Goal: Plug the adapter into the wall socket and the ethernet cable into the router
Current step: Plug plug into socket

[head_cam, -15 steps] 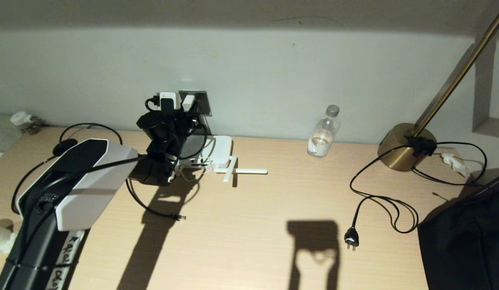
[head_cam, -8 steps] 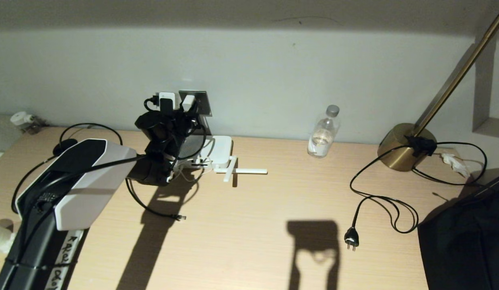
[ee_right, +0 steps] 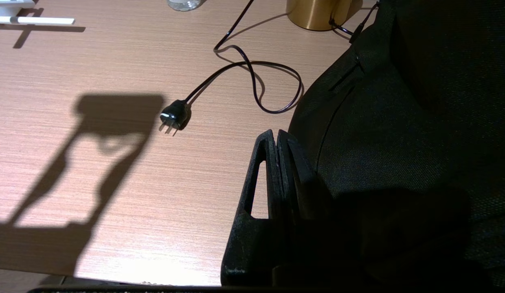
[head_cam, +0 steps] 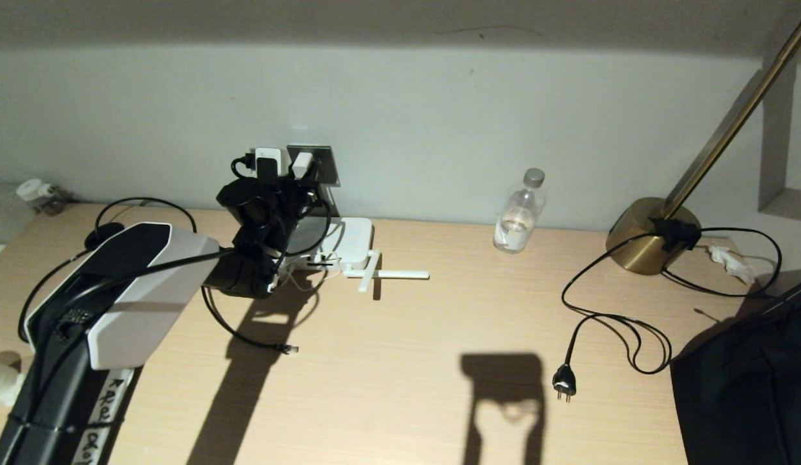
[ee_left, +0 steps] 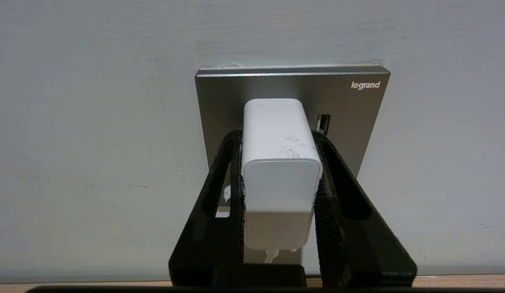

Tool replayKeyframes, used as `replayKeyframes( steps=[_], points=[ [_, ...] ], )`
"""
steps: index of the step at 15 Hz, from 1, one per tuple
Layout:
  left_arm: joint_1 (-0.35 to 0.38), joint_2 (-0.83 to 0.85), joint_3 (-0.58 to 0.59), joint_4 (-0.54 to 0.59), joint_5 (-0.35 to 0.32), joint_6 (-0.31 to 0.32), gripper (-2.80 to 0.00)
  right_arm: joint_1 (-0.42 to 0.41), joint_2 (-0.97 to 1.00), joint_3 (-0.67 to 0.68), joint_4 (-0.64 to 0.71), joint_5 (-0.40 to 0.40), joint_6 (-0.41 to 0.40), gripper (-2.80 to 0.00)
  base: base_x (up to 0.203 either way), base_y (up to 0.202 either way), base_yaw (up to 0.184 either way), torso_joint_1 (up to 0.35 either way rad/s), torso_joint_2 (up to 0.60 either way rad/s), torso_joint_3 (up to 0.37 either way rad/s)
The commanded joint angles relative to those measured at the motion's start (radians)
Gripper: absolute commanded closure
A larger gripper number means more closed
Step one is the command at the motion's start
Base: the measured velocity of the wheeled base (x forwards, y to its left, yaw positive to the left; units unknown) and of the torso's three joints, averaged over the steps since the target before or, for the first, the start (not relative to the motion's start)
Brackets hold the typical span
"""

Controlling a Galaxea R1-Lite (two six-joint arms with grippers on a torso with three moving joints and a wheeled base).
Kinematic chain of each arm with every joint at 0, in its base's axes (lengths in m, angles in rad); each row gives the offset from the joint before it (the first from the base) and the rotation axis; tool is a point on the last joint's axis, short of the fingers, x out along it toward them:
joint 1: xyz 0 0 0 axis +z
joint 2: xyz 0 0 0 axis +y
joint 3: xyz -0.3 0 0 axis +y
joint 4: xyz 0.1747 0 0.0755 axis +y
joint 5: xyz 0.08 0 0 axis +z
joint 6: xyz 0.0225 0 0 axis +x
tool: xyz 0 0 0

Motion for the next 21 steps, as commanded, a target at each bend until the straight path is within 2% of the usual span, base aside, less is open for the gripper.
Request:
replayKeyframes(
  steps=[1,7,9,10,17,21],
  points=[
    [-0.001,0.002,0.0,-0.006,0.0,0.0,0.0,0.0,0.002,0.0,-0.001,0.0,0.001,0.0,0.0,0.0,0.0,0.0,0.0,0.0],
    [-0.001,0.0,0.007,-0.019,0.002,0.001,0.0,0.0,0.002,0.0,-0.001,0.0,0.001,0.0,0.0,0.0,0.0,0.0,0.0,0.0],
    [-0.001,-0.01,0.046,-0.024,0.003,0.002,0.0,0.0,0.002,0.0,-0.001,0.0,0.001,0.0,0.0,0.0,0.0,0.0,0.0,0.0],
    [-0.001,-0.019,0.062,-0.024,0.002,0.003,-2.8,0.0,0.002,0.0,-0.001,0.0,0.0,0.0,0.0,0.0,0.0,0.0,0.0,0.0],
    [-0.002,-0.025,0.076,-0.049,-0.001,0.001,-2.8,0.0,0.002,0.0,-0.001,0.0,0.0,0.0,0.0,0.0,0.0,0.0,0.0,0.0],
    [-0.012,-0.095,0.277,-0.125,-0.005,0.001,-2.8,0.0,0.002,0.0,-0.001,0.0,0.0,0.0,0.0,0.0,0.0,0.0,0.0,0.0]
  ],
)
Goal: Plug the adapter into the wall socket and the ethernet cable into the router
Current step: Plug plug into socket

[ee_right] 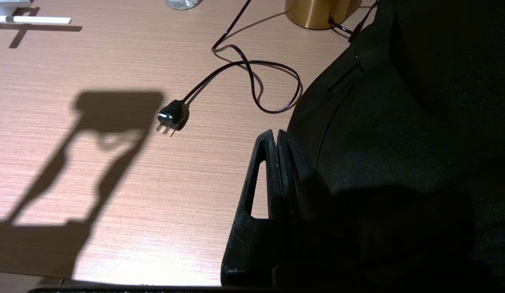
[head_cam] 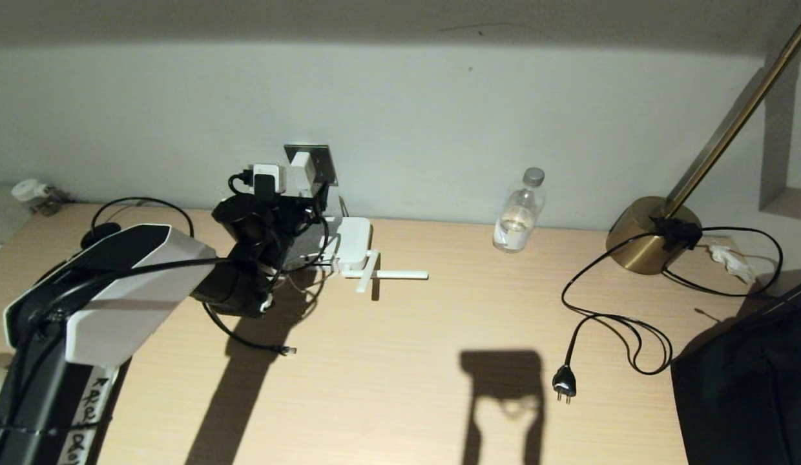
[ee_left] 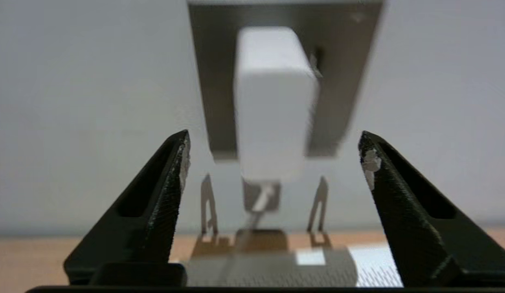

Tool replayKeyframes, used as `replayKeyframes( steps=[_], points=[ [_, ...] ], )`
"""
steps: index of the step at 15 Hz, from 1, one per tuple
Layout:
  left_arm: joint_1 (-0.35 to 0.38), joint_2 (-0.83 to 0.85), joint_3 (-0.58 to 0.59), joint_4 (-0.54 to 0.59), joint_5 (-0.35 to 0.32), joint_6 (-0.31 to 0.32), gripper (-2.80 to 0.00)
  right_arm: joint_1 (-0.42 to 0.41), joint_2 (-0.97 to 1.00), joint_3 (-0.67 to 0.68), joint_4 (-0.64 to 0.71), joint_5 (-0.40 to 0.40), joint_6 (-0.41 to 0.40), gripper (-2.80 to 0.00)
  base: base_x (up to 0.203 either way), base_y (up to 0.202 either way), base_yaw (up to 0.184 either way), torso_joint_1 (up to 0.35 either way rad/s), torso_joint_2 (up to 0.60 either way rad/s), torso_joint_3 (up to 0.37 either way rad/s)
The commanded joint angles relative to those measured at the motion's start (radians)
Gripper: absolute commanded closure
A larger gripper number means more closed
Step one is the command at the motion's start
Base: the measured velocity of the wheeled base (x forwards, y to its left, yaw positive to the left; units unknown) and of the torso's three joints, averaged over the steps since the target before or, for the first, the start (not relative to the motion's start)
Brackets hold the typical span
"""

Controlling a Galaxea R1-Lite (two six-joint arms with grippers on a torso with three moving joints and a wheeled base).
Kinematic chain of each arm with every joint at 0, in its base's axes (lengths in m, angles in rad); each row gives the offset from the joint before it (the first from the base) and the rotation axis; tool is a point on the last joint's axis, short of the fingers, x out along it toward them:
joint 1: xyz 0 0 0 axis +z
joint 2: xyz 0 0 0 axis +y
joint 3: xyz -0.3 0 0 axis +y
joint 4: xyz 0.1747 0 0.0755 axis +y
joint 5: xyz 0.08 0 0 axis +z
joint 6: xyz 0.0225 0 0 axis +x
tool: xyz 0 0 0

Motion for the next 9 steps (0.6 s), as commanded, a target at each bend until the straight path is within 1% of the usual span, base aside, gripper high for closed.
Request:
replayKeyframes(
  steps=[1,3,6,9],
  points=[
    [-0.003,-0.057,0.085,-0.04,0.0,0.001,-2.8,0.0,0.002,0.0,0.0,0.0,0.0,0.0,0.0,0.0,0.0,0.0,0.0,0.0],
    [-0.008,-0.132,0.175,-0.084,-0.001,0.001,-2.8,0.0,0.002,0.0,0.0,0.0,0.0,0.0,0.0,0.0,0.0,0.0,0.0,0.0],
    [-0.01,-0.266,0.302,-0.111,-0.005,0.001,-2.8,0.0,0.002,0.0,0.0,0.0,-0.001,0.0,0.0,0.0,0.0,0.0,0.0,0.0],
    [-0.022,-0.435,0.474,-0.115,-0.036,0.001,-2.8,0.0,0.002,0.0,0.0,0.0,-0.001,0.0,0.0,0.0,0.0,0.0,0.0,0.0]
  ],
)
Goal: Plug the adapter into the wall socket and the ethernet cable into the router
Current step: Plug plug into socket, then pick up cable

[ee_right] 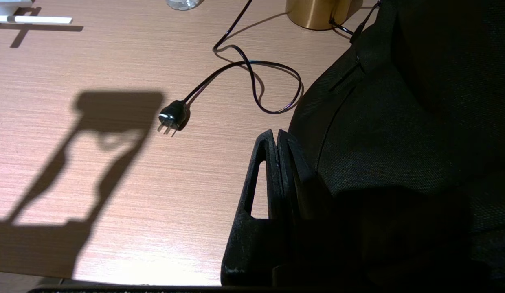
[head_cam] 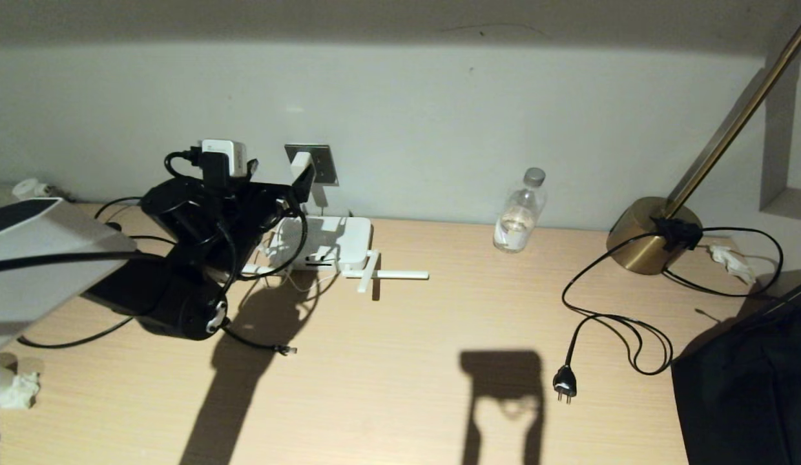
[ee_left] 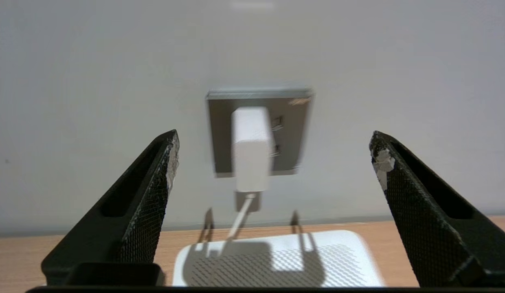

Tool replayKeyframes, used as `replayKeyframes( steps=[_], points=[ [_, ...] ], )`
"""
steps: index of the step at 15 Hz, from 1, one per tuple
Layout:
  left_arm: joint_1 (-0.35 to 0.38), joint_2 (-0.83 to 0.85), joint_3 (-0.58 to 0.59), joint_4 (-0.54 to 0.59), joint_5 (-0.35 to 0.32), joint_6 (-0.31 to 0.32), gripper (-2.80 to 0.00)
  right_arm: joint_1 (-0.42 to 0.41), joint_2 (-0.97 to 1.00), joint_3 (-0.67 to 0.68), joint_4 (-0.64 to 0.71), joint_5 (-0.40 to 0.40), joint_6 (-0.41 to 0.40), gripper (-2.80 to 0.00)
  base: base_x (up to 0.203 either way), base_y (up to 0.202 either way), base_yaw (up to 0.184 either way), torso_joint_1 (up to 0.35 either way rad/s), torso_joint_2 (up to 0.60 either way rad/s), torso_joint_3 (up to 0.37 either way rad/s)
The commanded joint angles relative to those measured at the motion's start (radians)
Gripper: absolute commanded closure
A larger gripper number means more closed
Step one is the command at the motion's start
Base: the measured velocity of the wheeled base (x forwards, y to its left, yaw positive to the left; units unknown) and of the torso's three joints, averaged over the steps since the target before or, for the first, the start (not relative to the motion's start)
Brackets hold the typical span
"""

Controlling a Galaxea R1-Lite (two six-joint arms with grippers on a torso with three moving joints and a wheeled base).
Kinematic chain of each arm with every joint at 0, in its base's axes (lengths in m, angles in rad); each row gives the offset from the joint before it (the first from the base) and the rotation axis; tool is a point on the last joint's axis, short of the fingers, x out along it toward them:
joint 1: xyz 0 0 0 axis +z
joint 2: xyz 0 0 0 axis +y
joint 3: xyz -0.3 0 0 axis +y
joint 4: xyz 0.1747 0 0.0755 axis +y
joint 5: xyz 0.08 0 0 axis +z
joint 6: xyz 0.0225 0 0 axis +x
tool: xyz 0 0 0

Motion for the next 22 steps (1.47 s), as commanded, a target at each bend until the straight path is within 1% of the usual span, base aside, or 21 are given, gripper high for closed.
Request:
replayKeyframes(
  steps=[1,2,3,5,7,8,9,10,11,12,13,15,16,17,18,19,20,22],
  points=[
    [-0.013,-0.141,0.079,-0.008,-0.003,0.001,-2.8,0.0,0.002,0.0,0.0,0.0,-0.001,0.0,0.0,0.0,0.0,0.0,0.0,0.0],
    [-0.024,-0.192,0.122,-0.008,-0.005,0.001,-2.8,0.0,0.002,0.0,0.0,0.0,-0.001,0.0,0.0,0.0,0.0,0.0,0.0,0.0],
    [-0.033,-0.24,0.165,-0.007,-0.006,0.002,0.0,0.0,0.002,0.0,0.0,0.0,-0.001,0.0,0.0,0.0,0.0,0.0,0.0,0.0],
    [-0.043,-0.34,0.292,-0.007,-0.009,0.003,0.0,0.0,0.002,0.0,0.0,0.0,-0.001,0.0,0.0,0.0,0.0,0.0,0.0,0.0],
    [-0.046,-0.459,0.465,-0.003,-0.011,0.013,0.0,0.0,0.002,0.0,0.0,0.0,0.001,0.0,0.0,0.0,0.0,0.0,0.0,0.0],
    [-0.044,-0.539,0.572,0.011,-0.021,0.027,0.0,0.0,0.002,0.0,0.0,0.0,-0.001,0.0,0.0,0.0,0.0,0.0,0.0,0.0],
    [-0.042,-0.623,0.655,0.042,-0.043,0.042,0.0,0.0,0.002,0.0,0.0,0.0,-0.001,0.0,0.0,0.0,0.0,0.0,0.0,0.0],
    [-0.04,-0.717,0.726,0.097,-0.075,0.054,0.0,0.0,0.002,0.0,0.0,0.0,-0.001,0.0,0.0,0.0,0.0,0.0,0.0,0.0],
    [-0.039,-0.819,0.778,0.186,-0.112,0.062,0.0,0.0,0.002,0.0,0.0,0.0,-0.001,0.0,0.0,0.0,0.0,0.0,0.0,0.0],
    [-0.039,-0.927,0.81,0.319,-0.149,0.069,0.0,0.0,0.002,0.0,0.0,0.0,0.001,0.0,0.0,0.0,0.0,0.0,0.0,0.0],
    [-0.039,-1.039,0.826,0.508,-0.181,0.083,0.0,0.0,0.002,0.0,0.0,0.0,0.0,0.0,0.0,0.0,0.0,0.0,0.0,0.0],
    [-0.039,-1.226,0.825,1.017,-0.218,0.157,0.0,0.0,0.002,0.0,0.0,0.0,-0.001,0.0,0.0,0.0,0.0,0.0,0.0,0.0],
    [-0.041,-1.316,0.818,1.262,-0.224,0.212,0.0,0.0,0.001,0.0,0.0,0.0,-0.001,0.0,0.0,0.0,0.0,0.0,0.0,0.0],
    [-0.049,-1.38,0.817,1.46,-0.212,0.292,0.0,0.0,0.002,0.0,0.0,0.0,-0.001,0.0,0.0,0.0,0.0,0.0,0.0,0.0],
    [-0.073,-1.414,0.826,1.582,-0.177,0.391,0.0,0.0,0.002,0.0,0.0,0.0,-0.001,0.0,0.0,0.0,0.0,0.0,0.0,0.0],
    [-0.118,-1.417,0.837,1.624,-0.146,0.433,0.0,0.0,0.002,0.0,0.0,0.0,-0.001,0.0,0.0,0.0,0.0,0.0,0.0,0.0],
    [-0.156,-1.394,0.845,1.628,-0.111,0.446,0.0,0.0,0.002,0.0,0.0,0.0,-0.001,0.0,0.0,0.0,0.0,0.0,0.0,0.0],
    [-0.191,-1.316,0.857,1.629,-0.045,0.473,0.0,0.0,0.002,0.0,0.0,0.0,-0.001,0.0,0.0,0.0,0.0,0.0,0.0,0.0]
  ],
)
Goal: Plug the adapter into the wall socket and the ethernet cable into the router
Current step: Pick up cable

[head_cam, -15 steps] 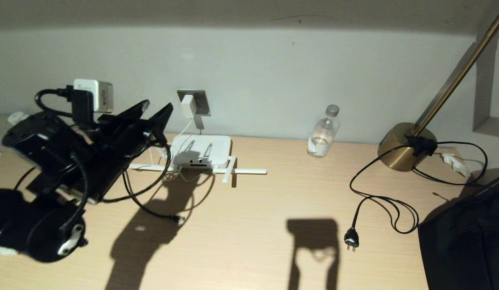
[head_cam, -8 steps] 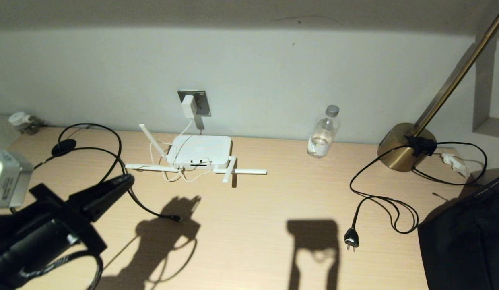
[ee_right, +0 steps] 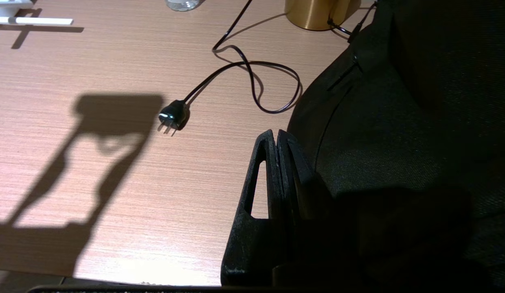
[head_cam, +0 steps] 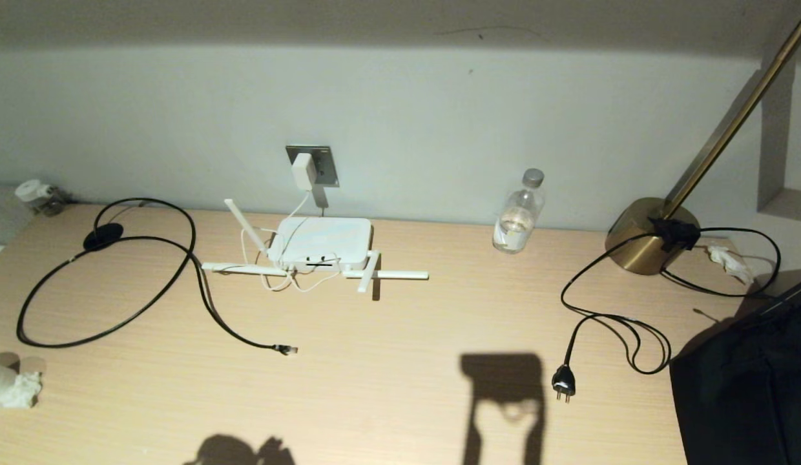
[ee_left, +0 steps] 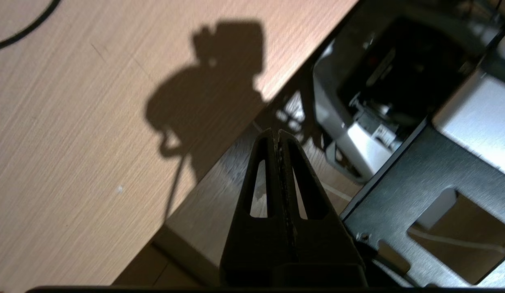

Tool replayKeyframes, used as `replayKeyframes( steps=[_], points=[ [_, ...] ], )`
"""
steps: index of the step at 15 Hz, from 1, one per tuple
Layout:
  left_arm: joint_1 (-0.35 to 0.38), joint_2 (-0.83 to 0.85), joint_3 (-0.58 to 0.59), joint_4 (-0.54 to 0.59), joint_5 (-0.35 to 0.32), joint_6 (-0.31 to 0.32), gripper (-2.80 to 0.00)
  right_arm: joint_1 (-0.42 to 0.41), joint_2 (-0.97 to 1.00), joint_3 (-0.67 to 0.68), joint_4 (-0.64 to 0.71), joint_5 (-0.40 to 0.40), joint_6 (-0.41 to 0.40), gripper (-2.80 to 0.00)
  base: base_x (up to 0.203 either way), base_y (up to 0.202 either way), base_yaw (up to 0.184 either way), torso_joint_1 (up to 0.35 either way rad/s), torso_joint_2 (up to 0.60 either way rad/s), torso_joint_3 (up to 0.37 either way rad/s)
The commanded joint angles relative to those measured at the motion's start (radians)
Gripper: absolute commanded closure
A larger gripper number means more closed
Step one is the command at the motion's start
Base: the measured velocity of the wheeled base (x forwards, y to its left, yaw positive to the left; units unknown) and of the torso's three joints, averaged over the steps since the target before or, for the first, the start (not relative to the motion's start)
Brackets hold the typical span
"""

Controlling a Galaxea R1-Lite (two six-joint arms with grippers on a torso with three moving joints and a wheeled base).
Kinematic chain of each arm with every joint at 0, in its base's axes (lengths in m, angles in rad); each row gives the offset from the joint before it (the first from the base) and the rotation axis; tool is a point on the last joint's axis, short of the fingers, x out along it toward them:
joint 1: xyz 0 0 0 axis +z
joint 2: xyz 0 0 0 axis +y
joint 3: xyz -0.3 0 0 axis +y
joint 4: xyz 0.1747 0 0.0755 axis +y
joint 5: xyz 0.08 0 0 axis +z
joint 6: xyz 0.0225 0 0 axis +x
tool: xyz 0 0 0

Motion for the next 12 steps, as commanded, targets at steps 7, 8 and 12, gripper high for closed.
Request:
replayKeyframes(
  steps=[7,8,12],
  points=[
    [-0.04,0.392,0.019,-0.271,0.146,0.043,0.0,0.0,0.002,0.0,0.0,0.0,0.0,0.0,0.0,0.0,0.0,0.0,0.0,0.0],
    [-0.041,0.421,0.047,-0.332,0.153,0.043,0.0,0.0,0.002,0.0,0.0,0.0,0.0,0.0,0.0,0.0,0.0,0.0,0.0,0.0],
    [-0.041,0.42,0.072,-0.365,0.183,0.042,-2.8,0.0,0.002,0.0,0.0,0.0,0.0,0.0,0.0,0.0,0.0,0.0,0.0,0.0]
  ],
)
